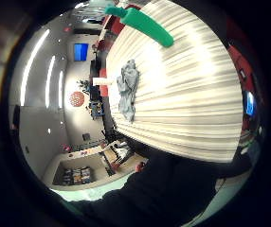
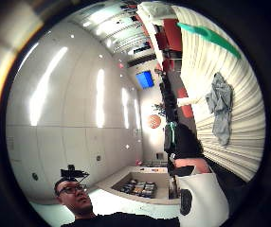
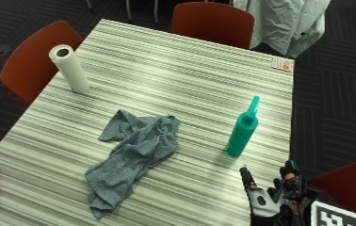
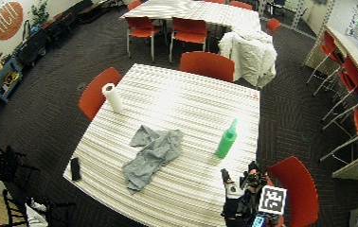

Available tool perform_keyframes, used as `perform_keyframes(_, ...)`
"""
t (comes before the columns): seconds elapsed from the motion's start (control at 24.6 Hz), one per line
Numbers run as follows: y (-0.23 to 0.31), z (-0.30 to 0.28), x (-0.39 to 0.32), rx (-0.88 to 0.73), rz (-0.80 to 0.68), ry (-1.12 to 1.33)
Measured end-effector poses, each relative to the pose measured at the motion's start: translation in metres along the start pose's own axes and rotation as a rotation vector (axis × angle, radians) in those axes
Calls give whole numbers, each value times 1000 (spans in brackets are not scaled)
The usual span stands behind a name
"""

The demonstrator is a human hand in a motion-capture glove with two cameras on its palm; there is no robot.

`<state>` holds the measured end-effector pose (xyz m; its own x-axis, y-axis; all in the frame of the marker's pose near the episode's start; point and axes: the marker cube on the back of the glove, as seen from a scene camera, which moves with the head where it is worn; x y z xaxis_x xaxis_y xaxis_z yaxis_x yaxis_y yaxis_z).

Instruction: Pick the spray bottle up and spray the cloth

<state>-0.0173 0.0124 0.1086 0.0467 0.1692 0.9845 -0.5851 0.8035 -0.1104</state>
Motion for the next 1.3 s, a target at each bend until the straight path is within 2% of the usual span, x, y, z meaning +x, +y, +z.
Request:
perform_keyframes(0.57, -16, 2, 48, 16, 131, 53)
perform_keyframes(1.02, -44, 14, 155, 46, 280, 175)
perform_keyframes(1.3, -25, 42, 210, 10, 383, 199)
